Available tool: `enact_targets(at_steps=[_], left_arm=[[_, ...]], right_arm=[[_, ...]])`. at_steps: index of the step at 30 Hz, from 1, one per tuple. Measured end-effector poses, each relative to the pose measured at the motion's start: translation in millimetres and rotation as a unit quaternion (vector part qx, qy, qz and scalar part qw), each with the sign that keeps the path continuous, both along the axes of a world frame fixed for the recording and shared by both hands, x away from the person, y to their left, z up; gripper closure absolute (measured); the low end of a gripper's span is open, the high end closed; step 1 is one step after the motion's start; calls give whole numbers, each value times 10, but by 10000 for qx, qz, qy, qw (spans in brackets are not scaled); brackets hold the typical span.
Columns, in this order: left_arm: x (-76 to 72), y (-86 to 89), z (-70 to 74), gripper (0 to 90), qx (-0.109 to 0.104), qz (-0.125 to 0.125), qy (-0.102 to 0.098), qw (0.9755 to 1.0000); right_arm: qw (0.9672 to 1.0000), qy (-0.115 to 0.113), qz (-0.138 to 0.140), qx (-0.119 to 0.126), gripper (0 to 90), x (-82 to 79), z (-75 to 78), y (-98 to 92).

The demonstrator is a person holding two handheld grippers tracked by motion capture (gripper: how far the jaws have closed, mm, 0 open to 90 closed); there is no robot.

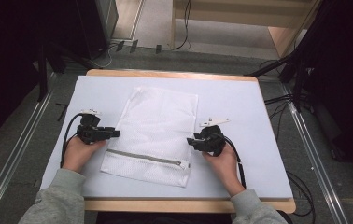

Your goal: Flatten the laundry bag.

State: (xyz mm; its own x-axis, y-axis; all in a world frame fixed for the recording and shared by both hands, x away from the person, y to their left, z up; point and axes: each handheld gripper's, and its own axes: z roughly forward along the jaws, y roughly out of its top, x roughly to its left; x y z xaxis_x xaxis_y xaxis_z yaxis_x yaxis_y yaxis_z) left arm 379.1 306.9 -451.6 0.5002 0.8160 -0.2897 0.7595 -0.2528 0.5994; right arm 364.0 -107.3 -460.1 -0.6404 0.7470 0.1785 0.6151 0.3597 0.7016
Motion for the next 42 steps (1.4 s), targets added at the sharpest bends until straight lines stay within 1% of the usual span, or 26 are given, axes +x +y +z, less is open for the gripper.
enact_targets(at_steps=[1,2,3,5,7,10,11,12,14,15,17,18,19,20,23,24,26,28,30,33,37,40,42], left_arm=[[2,-11,-10,643,9,0,-30,10000],[3,-14,-13,667,-4,-3,-11,10000],[4,-14,-16,690,-20,-15,9,10000],[-4,-22,-27,734,-20,-6,-16,10000],[-4,-26,-28,787,22,-11,-8,10000],[5,-22,-38,866,-30,-44,108,9999],[4,-25,-42,885,-45,-50,121,9999],[2,-29,-43,892,-53,-50,136,9999],[-6,-39,-41,897,-68,-67,153,9998],[-5,-39,-42,898,-105,-60,196,9997],[-3,-39,-57,899,-252,-68,274,9993],[-3,-39,-59,899,-277,-77,291,9992],[-5,-47,-63,899,-319,-100,334,9989],[-11,-61,-65,899,-338,-111,335,9988],[-38,-105,-66,899,-354,-201,367,9985],[-57,-127,-67,899,-340,-222,351,9986],[-90,-161,-61,897,-295,-303,334,9985],[-116,-182,-56,875,-285,-299,274,9988],[-118,-187,-45,808,-287,-274,202,9990],[-113,-181,-33,757,-221,-229,127,9994],[-100,-164,1,724,-280,-165,77,9994],[-76,-169,4,681,-289,-153,101,9994],[-61,-176,1,662,-288,-148,95,9994]], right_arm=[[10000,33,0,-61,599,2,-19,21],[9999,39,18,-111,600,12,-39,34],[9999,100,18,-132,608,18,-53,48],[9996,198,8,-217,625,30,-88,80],[9995,74,14,-303,680,32,-91,95],[9992,25,-69,-400,789,36,-92,100],[9991,18,-58,-421,846,48,-89,96],[9994,138,-35,-329,879,63,-87,91],[9992,252,-14,-294,900,87,-79,92],[9991,264,9,-332,900,94,-68,99],[9987,257,-31,-432,900,104,-47,106],[9987,222,-41,-463,900,123,-40,94],[9987,209,-51,-452,900,138,-36,79],[9988,218,-80,-436,900,159,-30,55],[9989,246,-209,-349,900,237,-21,-49],[9989,246,-230,-333,900,254,-25,-71],[9987,386,-243,-226,900,283,-36,-113],[9984,456,-242,-210,900,280,-45,-137],[9987,412,-191,-246,900,249,-38,-138],[9987,402,-186,-243,898,199,-25,-149],[9986,407,-112,-307,897,170,-31,-179],[9986,404,-172,-302,892,189,-38,-211],[9985,433,-215,-269,856,209,-54,-232]])
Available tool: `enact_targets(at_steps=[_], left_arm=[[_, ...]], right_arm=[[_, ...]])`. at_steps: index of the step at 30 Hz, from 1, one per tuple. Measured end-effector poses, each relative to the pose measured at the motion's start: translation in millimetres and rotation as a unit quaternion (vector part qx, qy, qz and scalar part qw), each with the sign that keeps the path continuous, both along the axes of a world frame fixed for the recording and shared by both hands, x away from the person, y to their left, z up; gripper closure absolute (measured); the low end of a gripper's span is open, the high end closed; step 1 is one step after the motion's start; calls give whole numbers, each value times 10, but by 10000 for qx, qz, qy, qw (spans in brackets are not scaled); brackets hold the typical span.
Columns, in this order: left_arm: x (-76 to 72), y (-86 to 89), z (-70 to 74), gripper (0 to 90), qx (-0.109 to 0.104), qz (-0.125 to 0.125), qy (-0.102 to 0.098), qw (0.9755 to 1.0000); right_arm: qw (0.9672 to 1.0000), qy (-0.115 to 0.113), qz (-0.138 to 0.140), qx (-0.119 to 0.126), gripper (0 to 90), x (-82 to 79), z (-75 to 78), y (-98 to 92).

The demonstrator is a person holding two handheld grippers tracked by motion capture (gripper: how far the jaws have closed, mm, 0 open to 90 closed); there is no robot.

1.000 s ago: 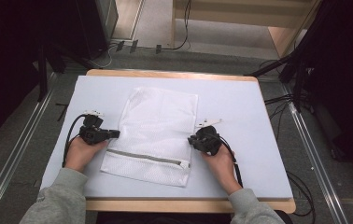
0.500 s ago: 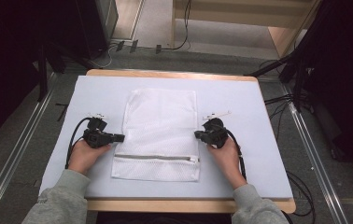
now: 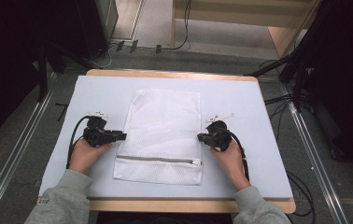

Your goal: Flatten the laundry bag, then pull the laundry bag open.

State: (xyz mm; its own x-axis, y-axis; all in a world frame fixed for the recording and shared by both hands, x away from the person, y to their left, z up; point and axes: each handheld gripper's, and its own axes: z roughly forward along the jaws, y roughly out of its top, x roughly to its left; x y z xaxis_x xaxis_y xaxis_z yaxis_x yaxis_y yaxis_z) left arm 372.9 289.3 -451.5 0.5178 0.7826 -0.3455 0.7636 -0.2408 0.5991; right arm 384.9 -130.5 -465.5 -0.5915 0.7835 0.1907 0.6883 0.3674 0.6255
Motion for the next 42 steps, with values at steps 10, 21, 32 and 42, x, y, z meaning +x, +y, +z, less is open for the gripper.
enact_targets(at_steps=[10,21,32,42], left_arm=[[4,-33,78,576,72,-56,-148,9998],[-65,-232,168,472,65,-302,-261,9992],[-108,-455,214,452,108,-644,-353,9972],[-95,-628,213,444,130,-893,-394,9951]], right_arm=[[9996,-88,57,264,707,-56,47,-48],[9984,-169,308,437,662,-353,153,-83],[9978,-167,476,441,663,-571,165,-85],[9982,-49,457,391,735,-625,115,-69]])
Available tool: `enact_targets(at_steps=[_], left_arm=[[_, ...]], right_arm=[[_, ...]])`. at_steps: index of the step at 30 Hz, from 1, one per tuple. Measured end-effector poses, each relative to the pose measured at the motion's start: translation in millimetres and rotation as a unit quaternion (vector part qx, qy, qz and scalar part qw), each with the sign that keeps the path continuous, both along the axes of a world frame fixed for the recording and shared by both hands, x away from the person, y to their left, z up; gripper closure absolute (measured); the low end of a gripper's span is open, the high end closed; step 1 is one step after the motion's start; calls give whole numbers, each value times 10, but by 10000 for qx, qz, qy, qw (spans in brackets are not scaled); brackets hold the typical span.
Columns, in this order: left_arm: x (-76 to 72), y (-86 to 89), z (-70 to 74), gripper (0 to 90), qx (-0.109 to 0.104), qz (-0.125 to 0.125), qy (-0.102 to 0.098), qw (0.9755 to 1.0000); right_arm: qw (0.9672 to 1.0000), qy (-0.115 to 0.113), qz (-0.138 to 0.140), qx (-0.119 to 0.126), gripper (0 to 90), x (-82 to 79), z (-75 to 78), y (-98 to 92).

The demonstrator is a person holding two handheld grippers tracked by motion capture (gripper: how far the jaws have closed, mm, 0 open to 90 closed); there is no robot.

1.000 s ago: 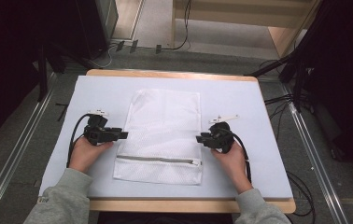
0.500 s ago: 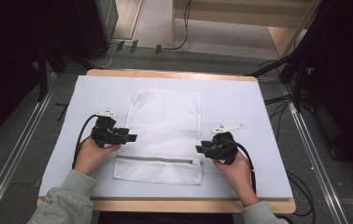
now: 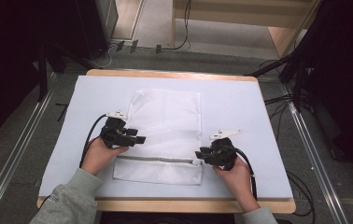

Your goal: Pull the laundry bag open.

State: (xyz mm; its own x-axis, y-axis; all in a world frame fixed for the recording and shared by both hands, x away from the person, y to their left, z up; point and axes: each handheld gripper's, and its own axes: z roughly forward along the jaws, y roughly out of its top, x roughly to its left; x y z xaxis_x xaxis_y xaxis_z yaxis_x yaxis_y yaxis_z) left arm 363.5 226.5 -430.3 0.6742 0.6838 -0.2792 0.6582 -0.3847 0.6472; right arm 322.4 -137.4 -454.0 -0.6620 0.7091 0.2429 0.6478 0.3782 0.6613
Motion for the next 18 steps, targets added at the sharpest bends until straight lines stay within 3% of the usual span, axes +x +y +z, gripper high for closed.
enact_targets(at_steps=[12,18], left_arm=[[25,-138,-18,444,54,-177,-21,9998],[34,-168,-14,444,62,-215,-38,9997]], right_arm=[[9994,333,52,-77,892,-11,-87,32],[9991,386,105,-114,900,-31,-114,38]])
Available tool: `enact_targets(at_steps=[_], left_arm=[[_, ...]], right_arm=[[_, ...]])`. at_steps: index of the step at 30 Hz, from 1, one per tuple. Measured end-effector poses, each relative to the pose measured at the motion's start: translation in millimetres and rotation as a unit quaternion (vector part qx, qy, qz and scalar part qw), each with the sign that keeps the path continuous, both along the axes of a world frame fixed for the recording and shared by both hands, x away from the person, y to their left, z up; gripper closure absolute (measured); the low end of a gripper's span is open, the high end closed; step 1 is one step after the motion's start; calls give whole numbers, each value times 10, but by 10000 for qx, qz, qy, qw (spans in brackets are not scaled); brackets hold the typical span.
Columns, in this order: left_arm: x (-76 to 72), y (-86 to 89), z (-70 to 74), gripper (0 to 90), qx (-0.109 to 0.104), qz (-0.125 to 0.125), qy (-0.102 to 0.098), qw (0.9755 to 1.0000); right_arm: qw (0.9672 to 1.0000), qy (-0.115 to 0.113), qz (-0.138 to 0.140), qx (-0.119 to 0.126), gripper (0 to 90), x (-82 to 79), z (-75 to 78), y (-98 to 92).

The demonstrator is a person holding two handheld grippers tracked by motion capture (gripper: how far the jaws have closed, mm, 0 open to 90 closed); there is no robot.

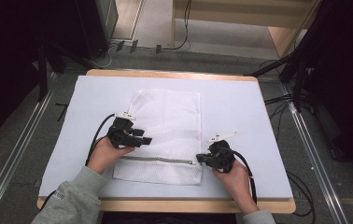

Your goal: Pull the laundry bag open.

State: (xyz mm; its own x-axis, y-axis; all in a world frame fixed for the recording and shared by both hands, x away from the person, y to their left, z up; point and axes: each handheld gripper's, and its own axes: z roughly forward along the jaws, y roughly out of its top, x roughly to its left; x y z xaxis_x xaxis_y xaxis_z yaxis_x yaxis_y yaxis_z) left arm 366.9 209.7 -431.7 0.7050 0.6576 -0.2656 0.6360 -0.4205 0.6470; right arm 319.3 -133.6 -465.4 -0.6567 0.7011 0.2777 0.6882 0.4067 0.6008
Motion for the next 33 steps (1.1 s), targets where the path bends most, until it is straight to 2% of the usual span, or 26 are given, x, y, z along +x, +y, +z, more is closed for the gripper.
enact_targets(at_steps=[18,22,27,33], left_arm=[[10,-75,6,444,-3,-111,-8,9999],[-14,-117,19,452,8,-162,-32,9999],[-60,-202,47,457,-76,-272,-60,9996],[-135,-322,50,465,-18,-431,-90,9990]], right_arm=[[9998,142,128,71,900,-164,10,13],[9998,44,195,91,900,-200,26,66],[9995,67,274,162,900,-196,30,131],[9992,-146,299,205,900,-205,77,131]])
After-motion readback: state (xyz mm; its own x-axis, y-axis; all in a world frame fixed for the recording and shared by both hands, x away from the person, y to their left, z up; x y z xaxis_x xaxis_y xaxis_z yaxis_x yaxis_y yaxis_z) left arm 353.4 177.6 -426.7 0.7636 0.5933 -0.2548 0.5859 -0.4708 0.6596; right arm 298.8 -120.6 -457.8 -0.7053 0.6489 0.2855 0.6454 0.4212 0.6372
